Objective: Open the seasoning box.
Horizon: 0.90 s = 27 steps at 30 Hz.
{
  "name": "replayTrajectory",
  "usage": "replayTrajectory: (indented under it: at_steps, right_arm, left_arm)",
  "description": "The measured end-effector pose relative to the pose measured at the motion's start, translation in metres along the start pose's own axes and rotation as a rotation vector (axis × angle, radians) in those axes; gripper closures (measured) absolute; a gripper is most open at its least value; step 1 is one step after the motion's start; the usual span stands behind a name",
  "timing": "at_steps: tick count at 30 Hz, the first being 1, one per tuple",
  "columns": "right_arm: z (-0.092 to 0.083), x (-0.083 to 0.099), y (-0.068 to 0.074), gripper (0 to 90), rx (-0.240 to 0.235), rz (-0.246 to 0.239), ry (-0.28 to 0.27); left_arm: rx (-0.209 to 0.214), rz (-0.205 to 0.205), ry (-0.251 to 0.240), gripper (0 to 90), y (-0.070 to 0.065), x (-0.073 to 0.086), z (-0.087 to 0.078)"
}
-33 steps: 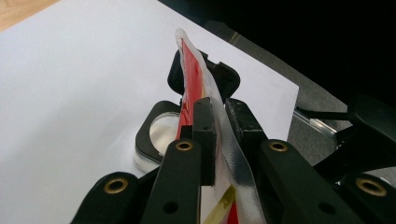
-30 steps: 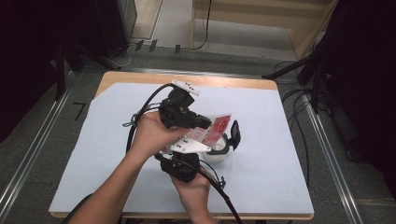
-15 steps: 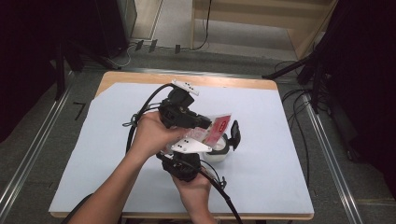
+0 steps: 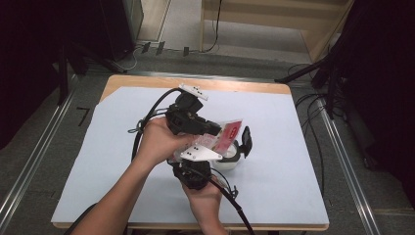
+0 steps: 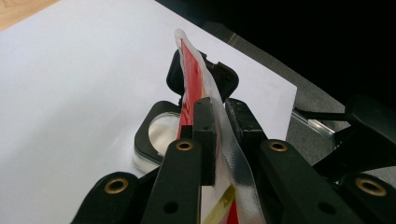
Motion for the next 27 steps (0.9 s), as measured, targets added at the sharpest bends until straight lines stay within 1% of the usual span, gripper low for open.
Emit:
replayTrajectory:
  at_steps: [3, 6, 10, 12, 14, 15, 17, 18, 21, 23, 25, 27]
  right_arm:
    - [-0.0002, 0.0003, -0.0002, 88.7, 0.001, 0.003, -0.001]
    - [-0.0008, -0.0009, 0.0016, 89.2, -0.002, -0.003, 0.002]
    - [-0.0008, -0.0041, 0.0027, 90.0, -0.004, -0.025, 0.002]
    - [-0.0003, -0.0057, 0.0021, 90.0, 0.0, -0.03, 0.003]
    - [0.0004, -0.0067, 0.0012, 90.0, 0.005, -0.03, 0.005]
    - [0.0012, -0.0068, 0.0, 90.0, 0.005, -0.026, 0.008]
    - [0.0015, -0.0067, -0.0005, 90.0, 0.005, -0.024, 0.009]
    - [0.0017, -0.0067, -0.0014, 90.0, 0.007, -0.02, 0.01]
    - [0.0003, -0.0081, -0.0029, 90.0, 0.011, -0.026, 0.004]
    - [0.0002, -0.0083, -0.0031, 90.0, 0.009, -0.022, 0.001]
    - [0.0003, -0.0081, -0.0036, 90.0, 0.006, -0.022, 0.007]
    - [0.0016, -0.0069, -0.0027, 90.0, -0.002, -0.014, 0.011]
  left_arm:
    - [0.005, -0.002, -0.005, 83.6, -0.0008, -0.0001, 0.0001]
    - [0.002, -0.003, -0.009, 83.8, 0.0004, -0.0003, -0.0037]
    - [-0.006, 0.0, -0.026, 83.9, -0.0001, -0.0012, -0.0081]
    - [-0.009, -0.007, -0.034, 84.0, 0.001, -0.0014, -0.0095]
    - [-0.006, -0.008, -0.042, 84.5, 0.0024, -0.0013, -0.0094]
    - [-0.014, -0.009, -0.041, 84.6, 0.0035, -0.0012, -0.0088]
    - [-0.016, -0.006, -0.045, 84.7, 0.0037, -0.0012, -0.0083]
    - [-0.013, -0.009, -0.049, 84.9, 0.003, -0.0016, -0.0078]
    - [-0.027, -0.002, -0.053, 85.0, 0.0014, -0.0036, -0.0079]
    - [-0.025, -0.006, -0.054, 85.1, 0.0015, -0.0038, -0.0074]
    - [-0.023, -0.008, -0.051, 85.3, 0.0029, -0.0037, -0.0054]
    - [-0.026, -0.006, -0.038, 85.5, 0.0038, -0.0031, -0.0038]
Point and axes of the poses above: each handheld gripper's, and its own axes: z roughly forward along the jaws, x roughly out of its underside, y roughly to its left, the point moved 3 cm from there along z, roughly forward along the jaws, and after that the axes turned 7 degrees about -x, right-handed, at the moved point
